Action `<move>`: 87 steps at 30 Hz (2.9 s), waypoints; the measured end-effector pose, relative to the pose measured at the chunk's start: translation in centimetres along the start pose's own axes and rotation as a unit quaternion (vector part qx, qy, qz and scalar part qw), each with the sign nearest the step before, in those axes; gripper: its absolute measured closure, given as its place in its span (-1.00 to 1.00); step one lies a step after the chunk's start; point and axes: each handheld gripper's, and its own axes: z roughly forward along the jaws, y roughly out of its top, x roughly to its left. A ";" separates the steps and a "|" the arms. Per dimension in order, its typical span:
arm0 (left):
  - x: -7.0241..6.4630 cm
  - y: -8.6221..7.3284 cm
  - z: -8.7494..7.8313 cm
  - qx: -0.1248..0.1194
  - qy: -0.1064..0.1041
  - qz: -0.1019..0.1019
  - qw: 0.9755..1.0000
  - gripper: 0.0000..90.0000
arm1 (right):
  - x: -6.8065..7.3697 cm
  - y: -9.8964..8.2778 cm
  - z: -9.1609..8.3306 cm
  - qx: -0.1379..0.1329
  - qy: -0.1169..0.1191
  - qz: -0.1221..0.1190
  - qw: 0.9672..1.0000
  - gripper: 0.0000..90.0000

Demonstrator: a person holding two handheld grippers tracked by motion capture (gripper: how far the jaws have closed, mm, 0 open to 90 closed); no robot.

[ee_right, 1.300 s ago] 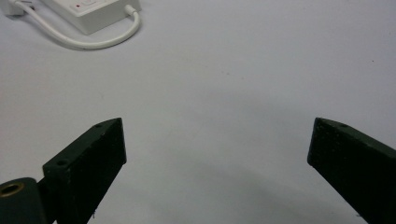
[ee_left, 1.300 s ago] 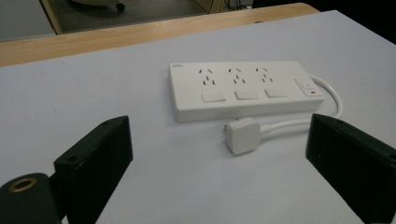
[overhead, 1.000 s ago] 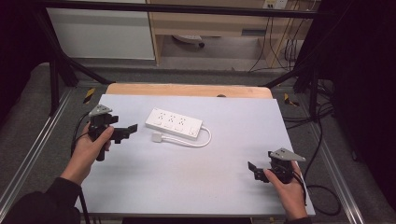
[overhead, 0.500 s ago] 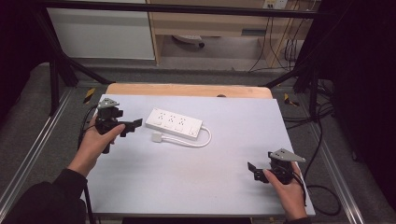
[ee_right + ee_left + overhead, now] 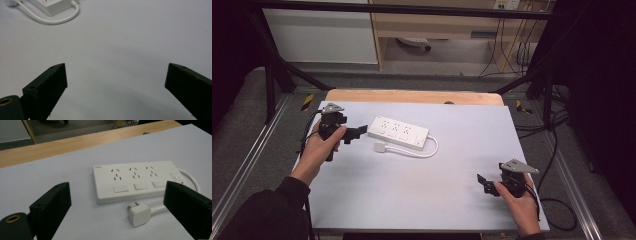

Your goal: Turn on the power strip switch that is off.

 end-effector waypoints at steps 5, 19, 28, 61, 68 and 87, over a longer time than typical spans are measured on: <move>-0.1 0.3 0.7 0.001 0.009 0.015 1.000 -0.82 | 0.1 0.0 0.0 -0.001 0.003 0.000 1.000 -0.90; -0.7 1.6 2.6 0.016 0.013 0.019 1.000 -0.80 | 0.2 0.1 -0.1 0.001 0.008 -0.005 1.000 -0.90; -1.1 2.0 3.2 0.011 0.022 0.027 0.999 -0.80 | 0.3 0.0 0.0 0.006 0.009 -0.013 1.000 -0.90; -1.5 2.1 6.2 0.037 0.046 0.024 0.998 -0.73 | 0.7 0.1 0.2 0.010 0.019 -0.020 1.000 -0.89; -1.7 1.9 7.0 0.044 0.043 0.029 0.998 -0.64 | 0.6 0.1 0.0 0.006 0.017 -0.016 1.000 -0.89; -2.0 1.9 8.4 0.036 0.046 0.016 0.998 -0.32 | 0.6 0.1 0.1 0.004 0.022 -0.014 1.000 -0.89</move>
